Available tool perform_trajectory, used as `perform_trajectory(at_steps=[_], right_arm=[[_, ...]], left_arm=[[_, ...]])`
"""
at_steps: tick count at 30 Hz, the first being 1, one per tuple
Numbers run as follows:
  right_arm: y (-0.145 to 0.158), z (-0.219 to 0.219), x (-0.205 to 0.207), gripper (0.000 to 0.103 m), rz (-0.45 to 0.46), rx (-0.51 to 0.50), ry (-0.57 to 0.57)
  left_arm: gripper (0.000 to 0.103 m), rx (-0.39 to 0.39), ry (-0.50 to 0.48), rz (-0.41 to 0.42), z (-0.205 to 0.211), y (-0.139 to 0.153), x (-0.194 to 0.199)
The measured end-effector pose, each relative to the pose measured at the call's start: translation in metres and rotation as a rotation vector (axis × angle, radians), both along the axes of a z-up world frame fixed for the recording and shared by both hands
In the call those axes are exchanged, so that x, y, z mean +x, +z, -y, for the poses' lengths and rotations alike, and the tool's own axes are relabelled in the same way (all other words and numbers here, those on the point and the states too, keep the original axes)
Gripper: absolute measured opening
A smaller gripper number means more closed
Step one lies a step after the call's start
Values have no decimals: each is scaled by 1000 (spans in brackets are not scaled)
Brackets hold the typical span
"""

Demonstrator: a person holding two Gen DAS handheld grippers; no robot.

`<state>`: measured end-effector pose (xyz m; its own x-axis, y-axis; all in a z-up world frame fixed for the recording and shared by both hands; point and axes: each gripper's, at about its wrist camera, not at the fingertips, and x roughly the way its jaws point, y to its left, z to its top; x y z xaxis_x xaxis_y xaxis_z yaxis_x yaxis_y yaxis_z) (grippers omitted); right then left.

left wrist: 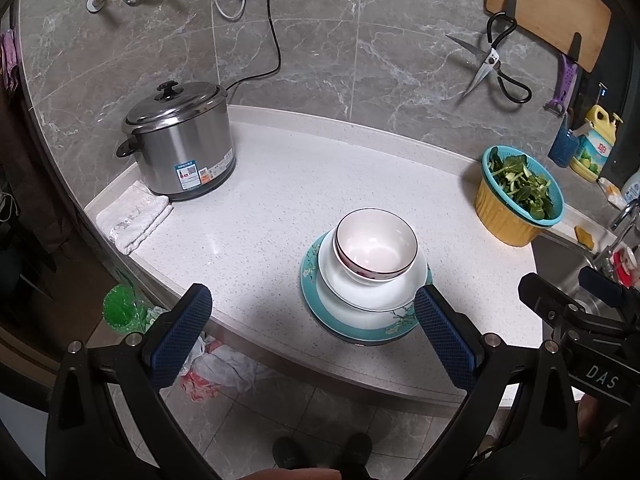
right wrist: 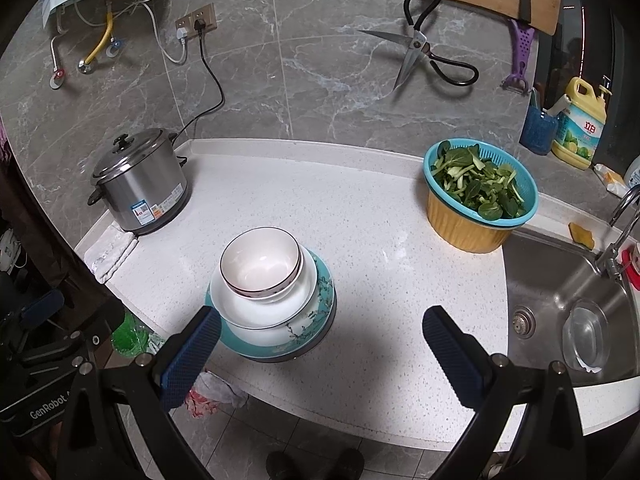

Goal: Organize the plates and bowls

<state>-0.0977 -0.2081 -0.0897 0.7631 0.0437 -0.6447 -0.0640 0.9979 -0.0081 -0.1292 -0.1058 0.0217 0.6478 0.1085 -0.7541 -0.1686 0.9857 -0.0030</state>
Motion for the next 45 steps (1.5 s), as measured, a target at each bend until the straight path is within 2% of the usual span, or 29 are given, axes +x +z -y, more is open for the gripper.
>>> perform_trajectory(at_steps=[12, 45], right_arm=[[0, 1, 3, 103, 3, -2, -10], [-1, 2, 5, 103, 6, -7, -11]], left_arm=[[103, 2, -1, -57, -2, -13, 8], [103, 3, -12, -55, 4, -11, 12]])
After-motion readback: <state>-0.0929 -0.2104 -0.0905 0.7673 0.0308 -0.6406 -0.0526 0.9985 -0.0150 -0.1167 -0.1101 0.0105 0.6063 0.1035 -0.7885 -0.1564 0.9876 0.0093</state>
